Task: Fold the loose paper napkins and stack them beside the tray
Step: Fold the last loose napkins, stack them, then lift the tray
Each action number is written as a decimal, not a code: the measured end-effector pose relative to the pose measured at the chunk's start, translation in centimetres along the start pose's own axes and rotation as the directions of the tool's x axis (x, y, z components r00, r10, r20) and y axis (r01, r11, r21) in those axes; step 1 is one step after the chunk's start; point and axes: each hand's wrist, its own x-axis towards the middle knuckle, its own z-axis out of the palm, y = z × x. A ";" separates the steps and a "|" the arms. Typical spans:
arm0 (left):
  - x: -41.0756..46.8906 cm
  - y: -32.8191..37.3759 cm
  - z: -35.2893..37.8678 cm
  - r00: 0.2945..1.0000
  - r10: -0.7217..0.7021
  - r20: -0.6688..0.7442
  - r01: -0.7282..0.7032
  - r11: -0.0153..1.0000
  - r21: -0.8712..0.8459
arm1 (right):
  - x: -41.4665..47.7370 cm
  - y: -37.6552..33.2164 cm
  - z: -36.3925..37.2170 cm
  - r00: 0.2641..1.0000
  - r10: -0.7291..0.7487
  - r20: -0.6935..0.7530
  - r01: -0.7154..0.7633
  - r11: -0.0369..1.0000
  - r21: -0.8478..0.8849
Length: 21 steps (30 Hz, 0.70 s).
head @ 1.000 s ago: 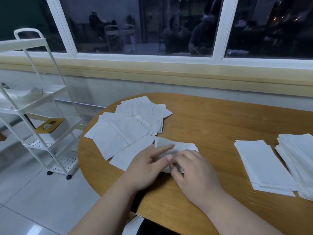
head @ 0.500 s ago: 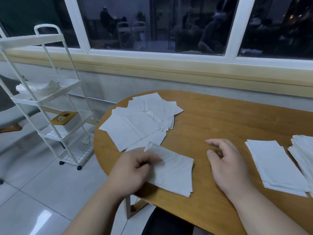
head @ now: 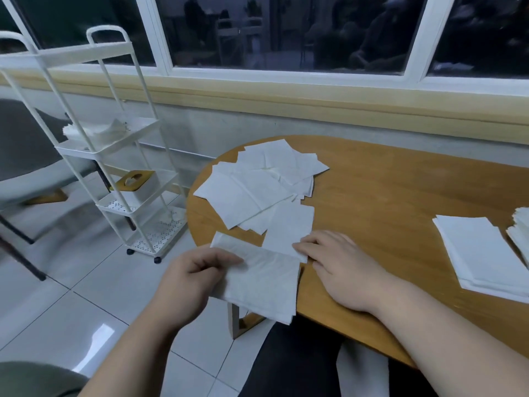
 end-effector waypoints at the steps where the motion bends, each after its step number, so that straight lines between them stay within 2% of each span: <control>1: 0.0 0.0 0.1 1.000 -0.010 -0.010 0.010 1.000 -0.008 | -1.3 0.3 -0.2 0.999 0.033 -0.019 -0.033 0.999 -0.002; 7: 0.6 0.7 3.4 0.999 -0.007 -0.054 0.002 0.995 -0.097 | -10.0 -0.1 -1.9 0.961 0.277 0.004 -0.276 0.960 -0.055; 13: 1.6 2.9 8.4 1.000 0.014 0.025 -0.012 0.994 -0.105 | -15.7 -0.4 -1.7 0.903 0.419 -0.092 -0.429 0.889 -0.159; 17: 2.8 4.2 11.6 0.996 0.009 0.093 0.002 0.992 -0.125 | -19.0 -0.7 -0.5 0.899 0.398 -0.181 -0.416 0.906 -0.074; 20: 3.7 4.5 13.4 0.992 0.014 0.128 0.000 0.994 -0.109 | -20.4 -0.3 0.0 0.885 0.268 -0.382 -0.311 0.949 -0.056; 21: 4.0 4.6 13.9 0.990 0.016 0.139 -0.003 0.996 -0.094 | -20.6 -0.2 -0.5 0.870 0.276 -0.408 -0.315 0.949 -0.031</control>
